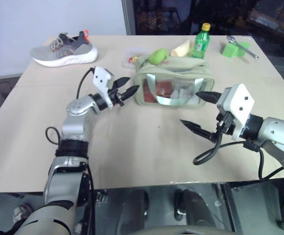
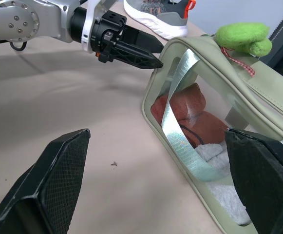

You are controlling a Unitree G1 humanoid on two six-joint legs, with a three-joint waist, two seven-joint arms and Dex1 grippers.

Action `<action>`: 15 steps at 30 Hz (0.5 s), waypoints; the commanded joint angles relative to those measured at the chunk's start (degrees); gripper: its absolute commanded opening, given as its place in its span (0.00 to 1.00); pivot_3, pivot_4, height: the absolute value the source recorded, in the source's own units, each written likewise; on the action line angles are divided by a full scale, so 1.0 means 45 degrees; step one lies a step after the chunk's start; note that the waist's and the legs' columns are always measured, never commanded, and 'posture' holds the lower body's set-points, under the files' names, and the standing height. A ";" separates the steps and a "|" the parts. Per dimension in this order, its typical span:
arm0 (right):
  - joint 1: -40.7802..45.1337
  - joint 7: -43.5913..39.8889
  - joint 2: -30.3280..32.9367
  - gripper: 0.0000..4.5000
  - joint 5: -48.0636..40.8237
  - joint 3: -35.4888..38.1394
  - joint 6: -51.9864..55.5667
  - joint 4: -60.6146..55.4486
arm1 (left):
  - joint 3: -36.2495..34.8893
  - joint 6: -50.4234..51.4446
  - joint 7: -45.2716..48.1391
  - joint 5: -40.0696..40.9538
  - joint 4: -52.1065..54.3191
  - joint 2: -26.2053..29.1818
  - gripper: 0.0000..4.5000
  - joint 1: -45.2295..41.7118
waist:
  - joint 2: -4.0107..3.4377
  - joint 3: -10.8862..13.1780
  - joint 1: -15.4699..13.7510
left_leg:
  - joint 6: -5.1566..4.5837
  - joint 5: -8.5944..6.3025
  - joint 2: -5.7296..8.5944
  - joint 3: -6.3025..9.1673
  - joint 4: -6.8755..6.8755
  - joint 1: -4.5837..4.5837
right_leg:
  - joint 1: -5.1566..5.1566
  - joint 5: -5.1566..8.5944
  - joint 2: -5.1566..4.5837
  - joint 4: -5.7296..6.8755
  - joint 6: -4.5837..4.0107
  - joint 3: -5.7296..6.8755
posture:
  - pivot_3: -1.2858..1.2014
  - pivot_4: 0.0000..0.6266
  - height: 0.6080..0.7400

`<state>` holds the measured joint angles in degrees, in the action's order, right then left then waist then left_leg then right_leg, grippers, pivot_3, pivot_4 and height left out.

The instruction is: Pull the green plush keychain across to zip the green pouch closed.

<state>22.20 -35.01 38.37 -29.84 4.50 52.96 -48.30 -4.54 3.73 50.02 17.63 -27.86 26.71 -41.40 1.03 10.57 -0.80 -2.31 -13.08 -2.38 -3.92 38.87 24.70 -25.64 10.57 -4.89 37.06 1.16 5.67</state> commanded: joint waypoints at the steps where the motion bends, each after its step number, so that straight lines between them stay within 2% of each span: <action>1: 0.0028 0.0083 0.0203 1.00 -0.0084 0.0147 -0.0391 -0.0107 | -0.0262 -0.0030 0.0232 0.0149 0.0040 0.0135 0.59 -0.0270 | 0.0000 0.0000 0.0002 | -0.0001 0.0000 0.0000 0.0000 0.0000 0.0000 | 0.0000 0.0000 0.0000 0.0000 0.0000 -0.0001 | 0.52 0.24 1.00; 3: 0.0034 0.0081 0.0254 1.00 -0.0092 0.0127 -0.0467 -0.0064 | -0.0181 -0.0125 0.0310 0.0040 -0.0151 0.0101 0.59 -0.0376 | 0.0000 0.0000 0.0002 | -0.0001 -0.0001 0.0000 0.0000 0.0000 -0.0001 | 0.0000 0.0000 0.0000 0.0000 0.0000 -0.0001 | 0.52 0.24 1.00; 4: 0.0051 0.0074 0.0284 1.00 -0.0093 0.0112 -0.0516 -0.0020 | -0.0163 -0.0159 0.0297 0.0013 -0.0266 0.0021 0.46 -0.0463 | 0.0000 0.0000 0.0003 | -0.0001 -0.0001 0.0000 0.0000 0.0000 -0.0001 | 0.0000 0.0000 0.0001 -0.0001 0.0000 0.0000 | 0.52 0.24 1.00; 5: 0.0085 0.0071 0.0308 1.00 -0.0085 0.0087 -0.0554 0.0021 | -0.0134 -0.0195 0.0286 -0.0015 -0.0351 -0.0054 0.39 -0.0534 | 0.0000 0.0000 -0.0002 | -0.0001 -0.0001 0.0000 0.0000 0.0000 0.0000 | 0.0000 0.0000 0.0000 0.0000 0.0000 0.0001 | 0.52 0.24 1.00; 8: 0.0496 0.0022 0.0393 1.00 0.0083 -0.0161 -0.0753 0.0281 | -0.0049 -0.0292 0.0276 -0.0061 -0.0525 -0.0264 0.05 -0.0698 | 0.0001 0.0000 0.0000 | -0.0001 -0.0001 0.0001 0.0001 0.0000 0.0002 | 0.0000 0.0000 -0.0001 -0.0001 0.0000 0.0002 | 0.52 0.24 1.00; 9: 0.0889 0.0008 0.0385 1.00 0.0148 -0.0329 -0.0787 0.0517 | -0.0052 -0.0341 0.0267 -0.0069 -0.0575 -0.0320 0.01 -0.0734 | 0.0000 0.0000 0.0008 | -0.0002 -0.0001 0.0001 0.0000 0.0000 0.0002 | 0.0000 0.0000 -0.0001 -0.0001 0.0000 0.0001 | 0.52 0.24 1.00; 15: 0.5684 -0.0066 -0.0109 1.00 0.3165 -0.3492 -0.3011 0.4529 | -0.0174 -0.0379 0.0144 -0.0058 -0.0119 -0.0358 0.01 -0.0391 | -0.0001 0.0000 0.0173 | -0.0002 0.0000 -0.0007 -0.0003 0.0006 -0.0015 | -0.0004 0.0000 0.0008 0.0016 0.0000 -0.0004 | 0.52 0.24 1.00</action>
<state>45.41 -35.05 38.25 -19.82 -8.57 43.60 -31.04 -4.49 2.96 50.91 17.07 -30.68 24.92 -42.81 1.03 10.58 -0.03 -2.32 -13.09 -2.42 -3.94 38.89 24.64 -25.67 10.57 -4.85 37.14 1.16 5.65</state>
